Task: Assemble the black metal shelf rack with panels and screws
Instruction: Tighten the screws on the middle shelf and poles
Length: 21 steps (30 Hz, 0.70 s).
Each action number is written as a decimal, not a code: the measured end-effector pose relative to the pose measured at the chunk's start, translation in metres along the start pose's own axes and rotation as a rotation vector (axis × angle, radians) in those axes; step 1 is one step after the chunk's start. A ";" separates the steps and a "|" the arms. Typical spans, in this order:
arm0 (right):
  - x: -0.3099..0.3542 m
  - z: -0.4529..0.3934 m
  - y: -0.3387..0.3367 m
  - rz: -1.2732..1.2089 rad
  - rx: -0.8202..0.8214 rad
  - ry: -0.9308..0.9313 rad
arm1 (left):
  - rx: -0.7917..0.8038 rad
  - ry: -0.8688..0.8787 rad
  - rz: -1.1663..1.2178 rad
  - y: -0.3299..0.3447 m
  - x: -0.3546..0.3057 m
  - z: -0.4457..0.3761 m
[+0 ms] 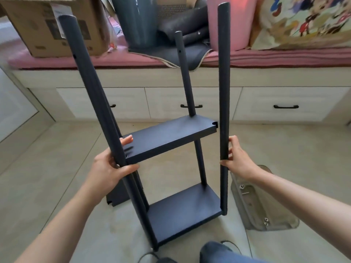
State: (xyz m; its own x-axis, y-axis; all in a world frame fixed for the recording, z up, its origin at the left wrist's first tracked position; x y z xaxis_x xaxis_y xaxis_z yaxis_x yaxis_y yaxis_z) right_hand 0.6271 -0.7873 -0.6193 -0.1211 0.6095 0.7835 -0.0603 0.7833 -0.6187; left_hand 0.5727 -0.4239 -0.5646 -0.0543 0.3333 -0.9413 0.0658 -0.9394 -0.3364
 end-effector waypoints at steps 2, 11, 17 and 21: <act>-0.004 0.002 -0.002 -0.020 -0.017 0.003 | 0.013 0.003 -0.023 0.003 -0.003 -0.008; -0.025 0.020 -0.006 -0.020 -0.080 -0.018 | -0.059 -0.037 -0.175 0.016 -0.005 -0.033; -0.030 0.034 0.003 -0.004 -0.097 -0.082 | -0.129 -0.013 -0.183 0.019 -0.004 -0.030; -0.030 0.042 0.009 -0.018 -0.101 -0.079 | -0.157 -0.021 -0.158 0.023 0.000 -0.023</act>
State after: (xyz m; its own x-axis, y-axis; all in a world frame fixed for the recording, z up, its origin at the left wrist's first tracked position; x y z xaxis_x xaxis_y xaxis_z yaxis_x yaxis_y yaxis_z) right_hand 0.5888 -0.8041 -0.6509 -0.1985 0.5867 0.7851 0.0360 0.8048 -0.5924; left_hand 0.5970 -0.4430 -0.5732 -0.0972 0.4722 -0.8761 0.2095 -0.8509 -0.4818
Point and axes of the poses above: each hand's wrist, its own z-axis away from the middle knuckle, its own y-axis out of the palm, x = y × z, the point moved 5 cm from there along -z, towards the middle knuckle, and after that the axes turned 9 degrees about -y, right-handed, at the moved point
